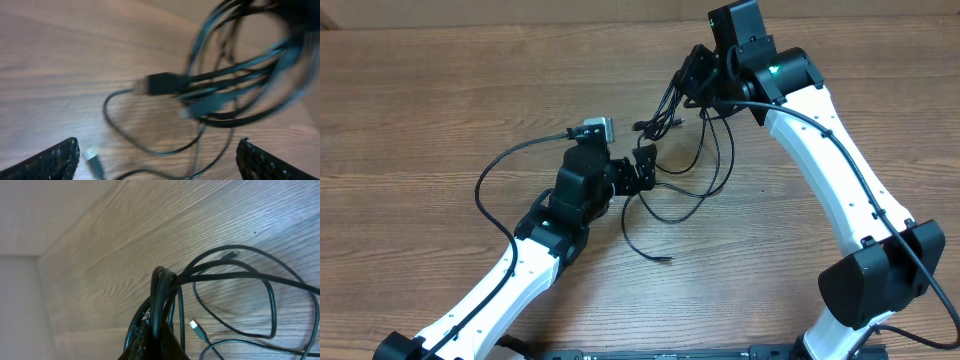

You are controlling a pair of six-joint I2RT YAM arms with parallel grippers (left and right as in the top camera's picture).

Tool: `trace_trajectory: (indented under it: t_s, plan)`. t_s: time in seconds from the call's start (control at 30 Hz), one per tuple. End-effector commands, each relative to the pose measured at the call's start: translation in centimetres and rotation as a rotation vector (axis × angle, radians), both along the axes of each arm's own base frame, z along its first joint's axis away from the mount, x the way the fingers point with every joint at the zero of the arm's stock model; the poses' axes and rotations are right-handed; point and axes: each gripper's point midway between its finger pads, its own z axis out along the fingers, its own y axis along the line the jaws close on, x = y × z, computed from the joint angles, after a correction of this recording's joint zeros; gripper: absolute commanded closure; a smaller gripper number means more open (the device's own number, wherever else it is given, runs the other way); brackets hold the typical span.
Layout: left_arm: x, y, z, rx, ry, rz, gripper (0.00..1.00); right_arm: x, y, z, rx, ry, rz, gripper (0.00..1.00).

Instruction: Untangle cables

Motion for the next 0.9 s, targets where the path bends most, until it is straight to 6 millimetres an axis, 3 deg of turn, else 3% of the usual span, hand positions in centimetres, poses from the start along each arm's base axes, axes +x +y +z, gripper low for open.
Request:
trace_trajectory:
  t_s: [0.0,0.2,0.43,0.7,0.87]
  plan:
    - [-0.1,-1.9,2.0,0.015,-0.108,-0.144,0.00,1.0,-1.1,1.2,0.004,-0.025,-0.085,0.96]
    - [0.5,-2.6,4.6,0.106,-0.303,-0.229,0.01,0.5,-1.2,0.8,-0.002,0.000,-0.080,0.96]
    - [-1.5,-5.7,7.7,0.076,-0.490,-0.463,0.00,0.3,-1.3,0.6,-0.015,0.008,-0.073,0.96]
    - [-1.3,-5.4,6.9,0.143,-0.500,-0.465,0.00,-0.3,-0.4,0.6,0.015,0.026,-0.036,0.96]
    - [0.8,-3.4,6.3,0.218,-0.483,-0.317,0.00,-0.5,0.0,0.6,0.027,0.032,-0.017,0.96]
